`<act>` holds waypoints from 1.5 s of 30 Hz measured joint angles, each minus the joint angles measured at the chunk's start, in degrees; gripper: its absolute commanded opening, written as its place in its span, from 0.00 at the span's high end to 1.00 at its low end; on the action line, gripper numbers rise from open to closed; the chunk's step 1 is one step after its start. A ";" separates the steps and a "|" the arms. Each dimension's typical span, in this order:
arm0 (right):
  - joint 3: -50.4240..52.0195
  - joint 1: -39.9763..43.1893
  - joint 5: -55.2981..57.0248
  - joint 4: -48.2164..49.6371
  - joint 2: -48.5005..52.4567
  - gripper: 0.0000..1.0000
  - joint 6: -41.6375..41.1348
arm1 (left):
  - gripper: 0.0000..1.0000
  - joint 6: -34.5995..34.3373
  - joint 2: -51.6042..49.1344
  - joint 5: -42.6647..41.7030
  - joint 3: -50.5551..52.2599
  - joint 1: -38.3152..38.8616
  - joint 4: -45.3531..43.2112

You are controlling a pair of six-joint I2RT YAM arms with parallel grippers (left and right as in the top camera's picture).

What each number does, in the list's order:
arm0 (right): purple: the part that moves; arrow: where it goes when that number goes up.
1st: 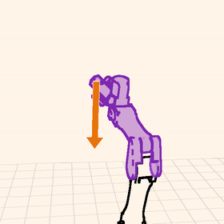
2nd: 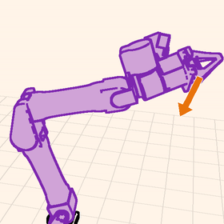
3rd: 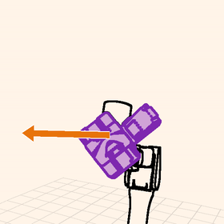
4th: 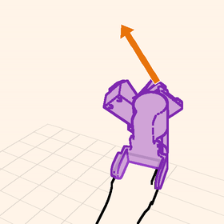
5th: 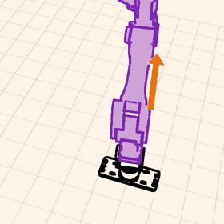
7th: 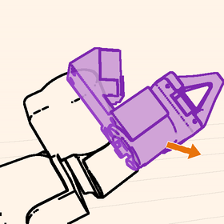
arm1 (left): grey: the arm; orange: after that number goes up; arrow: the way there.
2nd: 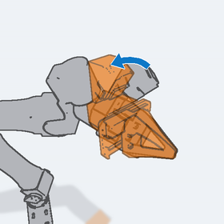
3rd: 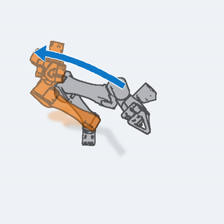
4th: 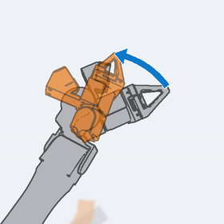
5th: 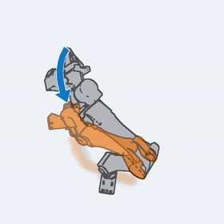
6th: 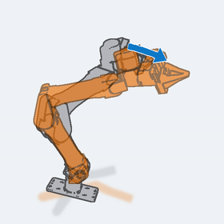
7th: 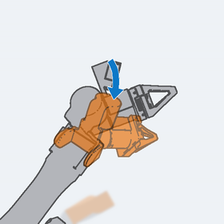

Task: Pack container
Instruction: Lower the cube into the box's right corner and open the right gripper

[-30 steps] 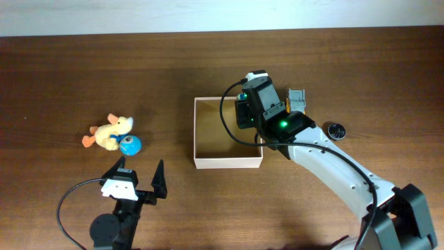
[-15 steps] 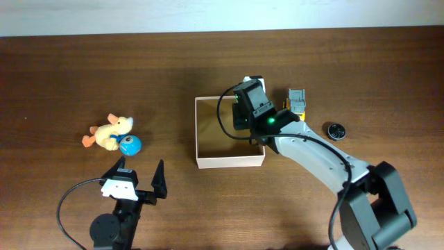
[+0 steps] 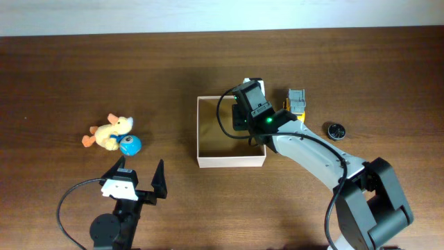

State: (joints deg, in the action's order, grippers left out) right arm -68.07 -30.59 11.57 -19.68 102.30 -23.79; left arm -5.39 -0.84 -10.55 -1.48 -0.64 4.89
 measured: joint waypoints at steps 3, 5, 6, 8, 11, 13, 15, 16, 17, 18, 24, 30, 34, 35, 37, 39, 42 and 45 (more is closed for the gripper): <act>0.02 0.00 0.00 0.07 0.00 0.38 0.00 | 0.01 0.00 0.00 0.00 0.00 0.00 -0.02; 0.02 -0.02 0.00 0.07 0.00 0.36 -0.04 | 0.01 0.00 0.00 0.00 0.00 0.00 0.00; 0.00 0.00 0.00 0.07 0.00 0.36 -0.02 | 0.01 0.00 0.00 0.00 0.00 0.00 -0.02; 0.02 -0.02 0.00 0.09 0.00 0.36 -0.02 | 0.01 0.00 0.00 0.00 0.00 0.00 0.00; 0.00 -0.02 0.00 0.09 0.00 0.36 0.02 | 0.01 0.00 0.00 0.00 0.00 0.00 0.00; 0.02 -0.02 -0.04 0.20 0.00 0.36 0.02 | 0.01 0.00 0.00 0.00 0.00 0.00 0.00; 0.02 0.00 -0.42 0.48 0.00 0.36 0.42 | 0.01 0.00 0.00 0.00 0.00 0.00 0.00; 0.00 -0.02 -1.03 0.59 0.00 0.36 0.72 | 0.01 0.00 0.00 0.00 0.00 0.00 0.00; 0.00 0.00 -1.60 0.63 0.00 0.37 1.11 | 0.01 0.00 0.00 0.00 0.00 0.00 0.00; -0.02 -0.07 -2.29 0.63 0.00 0.38 1.64 | 0.01 0.00 0.00 0.00 0.00 0.00 0.00; -0.59 -2.19 -8.33 1.14 0.00 0.55 5.99 | 0.01 0.00 0.00 0.00 0.00 0.00 0.00; -0.74 -4.74 -10.97 2.25 0.00 0.68 7.98 | 0.01 0.00 0.00 0.00 0.00 0.00 0.00; -0.79 -4.83 -11.04 4.31 0.37 0.68 8.24 | 0.01 0.00 0.00 0.00 0.00 0.00 0.00; -0.81 -4.83 -11.02 5.14 0.76 0.67 8.59 | 0.01 0.00 0.00 0.00 0.00 0.00 0.00; -0.94 -4.81 -11.04 6.47 1.81 0.67 8.98 | 0.01 0.00 0.00 0.00 0.00 0.00 0.00; -0.94 -4.81 -11.04 7.78 3.10 0.67 9.20 | 0.01 0.00 0.00 0.00 0.00 0.00 0.00; -0.94 -4.83 -11.08 9.33 5.35 0.67 9.33 | 0.01 0.02 0.00 0.00 0.00 0.00 0.00; -0.94 -4.83 -11.04 10.34 7.21 0.67 9.44 | 0.01 0.00 0.00 0.00 0.00 0.00 0.00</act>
State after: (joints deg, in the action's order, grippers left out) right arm -69.01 -35.42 0.54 -9.34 109.51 -14.35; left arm -5.39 -0.84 -10.55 -1.48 -0.64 4.89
